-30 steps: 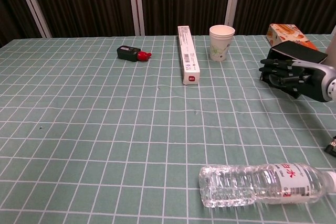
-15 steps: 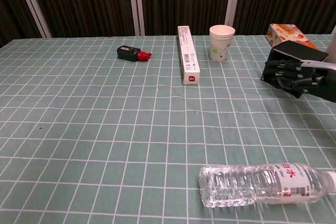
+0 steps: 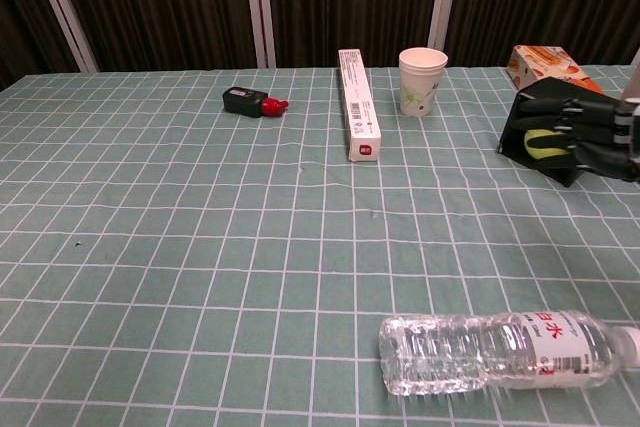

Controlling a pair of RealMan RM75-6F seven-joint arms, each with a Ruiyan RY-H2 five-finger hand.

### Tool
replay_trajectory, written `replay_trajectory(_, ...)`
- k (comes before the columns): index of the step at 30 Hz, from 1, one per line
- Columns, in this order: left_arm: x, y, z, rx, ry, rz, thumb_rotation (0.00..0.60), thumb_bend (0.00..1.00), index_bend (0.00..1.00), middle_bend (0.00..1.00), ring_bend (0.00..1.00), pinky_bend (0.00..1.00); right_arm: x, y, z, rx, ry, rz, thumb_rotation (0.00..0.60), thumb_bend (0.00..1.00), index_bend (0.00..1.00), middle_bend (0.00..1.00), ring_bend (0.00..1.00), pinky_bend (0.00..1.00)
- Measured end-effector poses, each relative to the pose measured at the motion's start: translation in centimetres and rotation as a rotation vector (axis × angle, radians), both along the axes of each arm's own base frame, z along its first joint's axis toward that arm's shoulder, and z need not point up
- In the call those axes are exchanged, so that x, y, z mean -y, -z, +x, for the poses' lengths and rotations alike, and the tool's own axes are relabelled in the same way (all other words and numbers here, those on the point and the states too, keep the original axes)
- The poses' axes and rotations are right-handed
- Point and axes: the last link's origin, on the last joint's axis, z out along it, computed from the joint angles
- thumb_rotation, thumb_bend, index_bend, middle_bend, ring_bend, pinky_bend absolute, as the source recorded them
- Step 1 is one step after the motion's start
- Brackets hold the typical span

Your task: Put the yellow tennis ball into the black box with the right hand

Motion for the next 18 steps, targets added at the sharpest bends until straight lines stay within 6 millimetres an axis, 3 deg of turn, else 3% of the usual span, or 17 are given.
replay_trajectory(6, 1.5, -0.5, 0.4, 0.014, 0.029, -0.008, 0.6, 0.12, 0.0, 0.0, 0.0, 0.01, -2.0, -1.8, -1.1, -0.184, -0.106, -0.114, 0.6, 0.56, 0.0, 0.0, 0.0, 0.0)
replay_trajectory(12, 2.7, -0.6, 1.0, 0.018, 0.058, -0.024, 0.6, 0.12, 0.0, 0.0, 0.0, 0.01, -4.1, -3.6, -2.4, -0.55, -0.249, -0.405, 0.6, 0.53, 0.0, 0.0, 0.0, 0.0)
replay_trajectory(18, 3.4, -0.5, 1.3, 0.019, 0.088, -0.031, 0.6, 0.12, 0.0, 0.0, 0.0, 0.01, -8.2, -5.7, -3.8, -0.914, -0.248, -0.726, 0.6, 0.48, 0.0, 0.0, 0.0, 0.0)
